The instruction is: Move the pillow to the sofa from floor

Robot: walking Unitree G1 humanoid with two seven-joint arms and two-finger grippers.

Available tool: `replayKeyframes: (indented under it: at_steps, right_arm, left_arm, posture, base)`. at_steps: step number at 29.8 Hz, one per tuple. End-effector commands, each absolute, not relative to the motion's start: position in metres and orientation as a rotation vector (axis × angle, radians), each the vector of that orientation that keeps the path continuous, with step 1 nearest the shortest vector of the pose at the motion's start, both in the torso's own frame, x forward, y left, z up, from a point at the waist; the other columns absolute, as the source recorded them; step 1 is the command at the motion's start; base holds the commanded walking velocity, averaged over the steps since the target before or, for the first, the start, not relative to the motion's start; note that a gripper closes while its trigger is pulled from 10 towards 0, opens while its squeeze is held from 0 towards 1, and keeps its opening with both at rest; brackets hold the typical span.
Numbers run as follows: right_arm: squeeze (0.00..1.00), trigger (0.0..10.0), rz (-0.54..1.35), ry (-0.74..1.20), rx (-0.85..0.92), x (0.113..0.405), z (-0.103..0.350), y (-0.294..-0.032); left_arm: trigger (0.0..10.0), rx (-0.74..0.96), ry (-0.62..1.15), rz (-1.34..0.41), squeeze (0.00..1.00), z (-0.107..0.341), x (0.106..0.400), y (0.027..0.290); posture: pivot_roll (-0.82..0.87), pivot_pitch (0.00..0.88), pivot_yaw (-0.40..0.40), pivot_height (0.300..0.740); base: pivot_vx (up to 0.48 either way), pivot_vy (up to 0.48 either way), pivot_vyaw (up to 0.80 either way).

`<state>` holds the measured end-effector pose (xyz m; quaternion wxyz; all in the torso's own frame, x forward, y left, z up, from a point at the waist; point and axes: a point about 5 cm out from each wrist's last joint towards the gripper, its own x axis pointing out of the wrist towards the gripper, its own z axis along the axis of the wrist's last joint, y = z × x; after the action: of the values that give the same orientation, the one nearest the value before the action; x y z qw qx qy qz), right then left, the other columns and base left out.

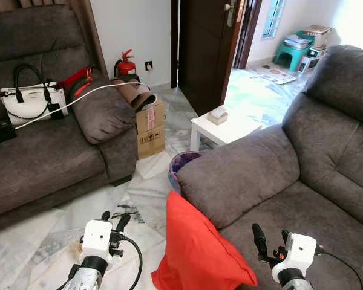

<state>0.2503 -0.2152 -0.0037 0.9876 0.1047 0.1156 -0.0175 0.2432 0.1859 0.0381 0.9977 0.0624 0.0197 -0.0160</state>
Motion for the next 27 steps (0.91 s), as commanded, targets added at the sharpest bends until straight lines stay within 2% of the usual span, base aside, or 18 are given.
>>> replayKeyframes:
  at_steps: [1,4,17,20,27]
  right_arm:
    - [0.0,10.0,-0.016,0.267,0.216,0.2479,-0.0085,-0.2113]
    - [0.0,10.0,-0.028,0.257,0.214,0.2479,-0.0077,-0.2116]
    - [0.0,10.0,-0.034,0.266,0.2,0.2502,-0.007,-0.2107]
    - [0.0,10.0,-0.037,0.256,0.179,0.25,-0.006,-0.2115]
    - [0.0,10.0,-0.04,0.252,0.181,0.2489,-0.0062,-0.2123]
  left_arm:
    - [10.0,0.139,0.038,-0.031,0.0,0.0397,0.2419,0.1887]
    - [10.0,0.139,0.039,-0.03,0.0,0.0397,0.242,0.1892]
    - [10.0,0.144,0.063,-0.02,0.0,0.0342,0.2365,0.1922]
    - [10.0,0.143,0.064,-0.018,0.0,0.0341,0.2362,0.1923]
    - [10.0,0.142,0.061,-0.017,0.0,0.0347,0.237,0.1918]
  posture:
    - [0.01,0.062,0.017,0.697]
    - [0.01,0.064,0.018,0.682]
    - [0.01,0.067,0.017,0.682]
    - [0.01,0.068,0.016,0.662]
    - [0.01,0.068,0.014,0.662]
  base:
    - [0.0,0.0,0.0]
    - [0.0,0.0,0.0]
    - [0.0,0.0,0.0]
    - [0.0,0.0,0.0]
    - [0.0,0.0,0.0]
